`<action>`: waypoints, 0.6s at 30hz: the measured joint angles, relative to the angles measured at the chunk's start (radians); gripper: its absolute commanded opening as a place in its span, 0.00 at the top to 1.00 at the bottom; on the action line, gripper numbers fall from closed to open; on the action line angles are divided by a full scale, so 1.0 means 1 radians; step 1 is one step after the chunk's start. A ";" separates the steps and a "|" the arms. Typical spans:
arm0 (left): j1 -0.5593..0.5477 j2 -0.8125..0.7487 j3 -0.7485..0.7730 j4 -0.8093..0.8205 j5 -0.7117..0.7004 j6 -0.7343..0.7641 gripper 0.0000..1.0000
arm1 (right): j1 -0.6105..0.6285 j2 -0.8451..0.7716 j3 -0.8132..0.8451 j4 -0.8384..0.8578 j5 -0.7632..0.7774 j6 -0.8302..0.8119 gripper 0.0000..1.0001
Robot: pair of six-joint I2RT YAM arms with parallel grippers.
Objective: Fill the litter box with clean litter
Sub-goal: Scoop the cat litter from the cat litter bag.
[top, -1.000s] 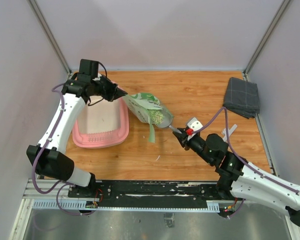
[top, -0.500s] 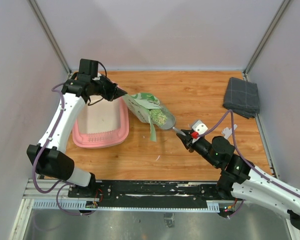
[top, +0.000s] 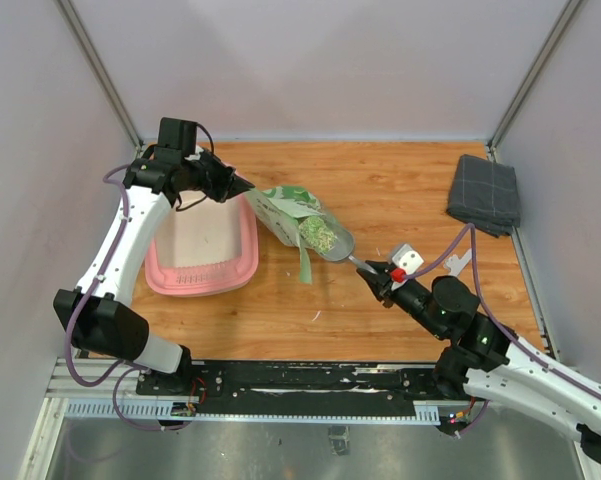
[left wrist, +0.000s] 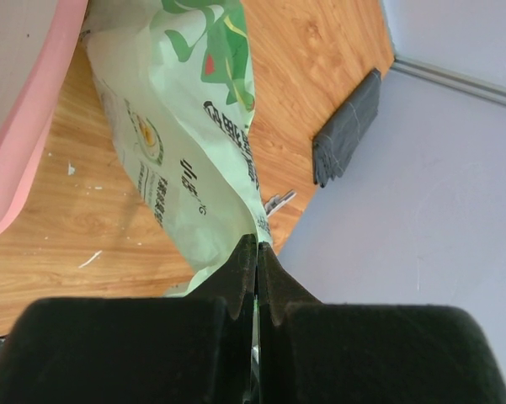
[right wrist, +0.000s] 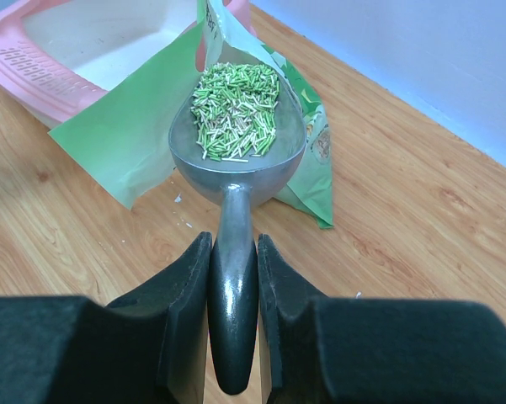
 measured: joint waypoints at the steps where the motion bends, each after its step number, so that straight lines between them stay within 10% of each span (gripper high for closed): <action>1: 0.000 0.000 0.000 0.000 -0.001 0.004 1.00 | 0.000 -0.004 0.000 -0.001 -0.001 0.000 0.99; 18: 0.000 0.000 -0.002 0.001 -0.015 0.019 1.00 | 0.000 -0.045 0.051 -0.053 -0.018 -0.014 0.99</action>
